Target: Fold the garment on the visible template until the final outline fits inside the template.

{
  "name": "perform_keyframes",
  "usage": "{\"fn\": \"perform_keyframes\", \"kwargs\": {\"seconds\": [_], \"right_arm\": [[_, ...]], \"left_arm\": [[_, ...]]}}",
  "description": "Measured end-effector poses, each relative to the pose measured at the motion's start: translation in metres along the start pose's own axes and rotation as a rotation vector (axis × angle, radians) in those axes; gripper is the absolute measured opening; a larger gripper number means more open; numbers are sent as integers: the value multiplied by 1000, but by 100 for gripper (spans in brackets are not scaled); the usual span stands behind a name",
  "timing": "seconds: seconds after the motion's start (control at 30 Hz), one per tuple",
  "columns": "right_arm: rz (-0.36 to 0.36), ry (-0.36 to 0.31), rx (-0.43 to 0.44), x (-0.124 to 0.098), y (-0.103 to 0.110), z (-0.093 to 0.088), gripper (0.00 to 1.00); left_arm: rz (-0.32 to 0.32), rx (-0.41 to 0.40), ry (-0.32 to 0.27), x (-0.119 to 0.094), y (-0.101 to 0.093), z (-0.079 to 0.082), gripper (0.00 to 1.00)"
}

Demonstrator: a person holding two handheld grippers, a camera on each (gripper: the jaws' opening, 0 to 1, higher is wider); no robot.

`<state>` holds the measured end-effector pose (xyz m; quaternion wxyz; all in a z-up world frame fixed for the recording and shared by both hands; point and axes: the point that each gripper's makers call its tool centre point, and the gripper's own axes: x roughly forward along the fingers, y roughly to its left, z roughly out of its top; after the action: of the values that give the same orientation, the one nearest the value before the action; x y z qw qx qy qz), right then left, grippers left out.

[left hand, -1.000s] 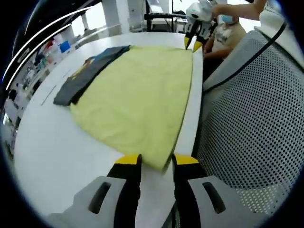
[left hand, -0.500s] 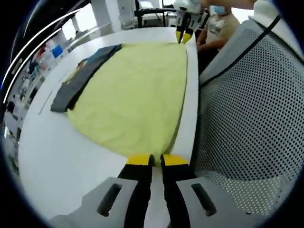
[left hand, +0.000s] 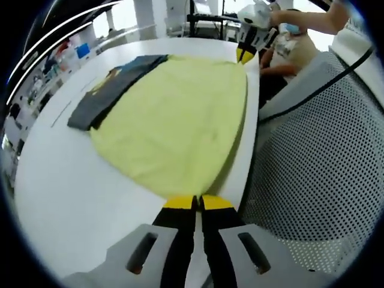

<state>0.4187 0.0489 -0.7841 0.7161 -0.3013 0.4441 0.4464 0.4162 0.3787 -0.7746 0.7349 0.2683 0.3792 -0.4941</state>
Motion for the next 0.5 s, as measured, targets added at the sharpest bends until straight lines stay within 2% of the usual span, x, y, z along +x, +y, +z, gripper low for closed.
{"fn": "perform_keyframes", "kwargs": {"seconds": [0.37,0.5], "right_arm": [[10,-35,34,-12,4,6,0],[17,-50,51,-13,9,7,0]], "left_arm": [[30,21,-10,-9,1,2,0],[44,6,-13,-14,3,2,0]]}}
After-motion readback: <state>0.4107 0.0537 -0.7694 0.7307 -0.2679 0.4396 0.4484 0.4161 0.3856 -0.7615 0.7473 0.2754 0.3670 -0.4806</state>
